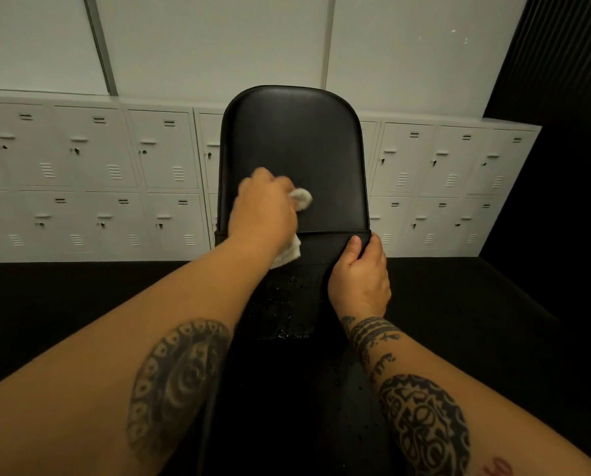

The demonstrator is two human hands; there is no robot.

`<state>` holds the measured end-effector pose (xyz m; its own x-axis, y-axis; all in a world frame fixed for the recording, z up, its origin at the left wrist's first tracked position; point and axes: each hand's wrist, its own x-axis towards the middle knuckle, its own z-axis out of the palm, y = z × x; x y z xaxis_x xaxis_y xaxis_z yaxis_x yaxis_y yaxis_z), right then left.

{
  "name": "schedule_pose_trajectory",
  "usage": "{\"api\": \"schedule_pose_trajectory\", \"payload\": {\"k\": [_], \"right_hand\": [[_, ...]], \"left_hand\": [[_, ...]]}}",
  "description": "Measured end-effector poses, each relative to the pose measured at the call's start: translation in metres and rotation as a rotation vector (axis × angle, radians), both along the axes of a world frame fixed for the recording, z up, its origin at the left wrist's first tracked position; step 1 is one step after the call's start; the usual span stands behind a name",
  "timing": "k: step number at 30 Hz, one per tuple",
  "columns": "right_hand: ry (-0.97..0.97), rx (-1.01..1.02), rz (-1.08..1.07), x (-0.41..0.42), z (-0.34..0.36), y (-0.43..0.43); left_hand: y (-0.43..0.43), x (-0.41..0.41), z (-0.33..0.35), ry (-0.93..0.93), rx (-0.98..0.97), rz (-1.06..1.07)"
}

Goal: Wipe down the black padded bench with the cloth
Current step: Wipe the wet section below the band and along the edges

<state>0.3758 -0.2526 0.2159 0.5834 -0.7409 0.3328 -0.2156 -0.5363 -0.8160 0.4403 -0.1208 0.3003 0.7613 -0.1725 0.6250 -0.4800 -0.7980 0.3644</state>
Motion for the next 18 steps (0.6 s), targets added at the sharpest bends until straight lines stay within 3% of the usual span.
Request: {"api": "schedule_pose_trajectory", "payload": {"k": [3,7,12,18], "right_hand": [[-0.006,0.006,0.007,-0.001,0.001,0.0],[-0.003,0.006,0.016,-0.001,0.0,0.0],[0.006,0.005,0.01,0.0,-0.001,-0.001],[-0.008,-0.004,0.005,0.001,-0.004,0.0]], "left_hand": [[0.009,-0.015,-0.014,0.011,0.133,-0.12],[0.044,-0.008,-0.006,0.061,0.16,-0.034],[0.093,0.011,-0.007,0.043,-0.04,0.181],[0.086,0.0,-0.025,0.045,-0.208,0.172]]}}
